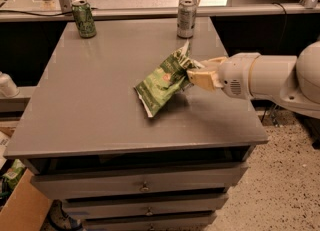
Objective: Move green jalapeno chip bag near 7up can
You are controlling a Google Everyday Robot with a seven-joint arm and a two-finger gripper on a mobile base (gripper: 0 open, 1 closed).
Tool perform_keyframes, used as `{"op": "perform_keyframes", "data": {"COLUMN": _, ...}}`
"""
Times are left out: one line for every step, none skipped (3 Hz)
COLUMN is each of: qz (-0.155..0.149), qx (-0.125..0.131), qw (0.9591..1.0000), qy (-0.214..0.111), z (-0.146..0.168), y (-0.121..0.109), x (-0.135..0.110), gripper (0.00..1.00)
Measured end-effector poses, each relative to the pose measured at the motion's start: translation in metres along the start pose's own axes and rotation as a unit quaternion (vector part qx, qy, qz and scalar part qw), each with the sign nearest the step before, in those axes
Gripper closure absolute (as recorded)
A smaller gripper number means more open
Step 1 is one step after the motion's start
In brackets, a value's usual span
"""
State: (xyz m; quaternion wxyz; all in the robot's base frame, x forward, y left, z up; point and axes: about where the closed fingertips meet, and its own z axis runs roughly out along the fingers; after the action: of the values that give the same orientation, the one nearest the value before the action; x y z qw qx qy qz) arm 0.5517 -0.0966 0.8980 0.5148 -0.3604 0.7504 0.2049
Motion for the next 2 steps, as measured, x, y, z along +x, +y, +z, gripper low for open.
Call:
{"op": "perform_keyframes", "data": {"qz": 0.007, "qx": 0.053, "qw": 0.997, "qy": -0.057, "z": -0.001, "y": -0.054, "x": 0.003, "gripper": 1.0}}
{"op": "perform_keyframes", "data": {"qz": 0.005, "qx": 0.113, "qw": 0.9872, "qy": -0.113, "z": -0.004, "y": -0.127, "x": -0.005, "gripper": 1.0}}
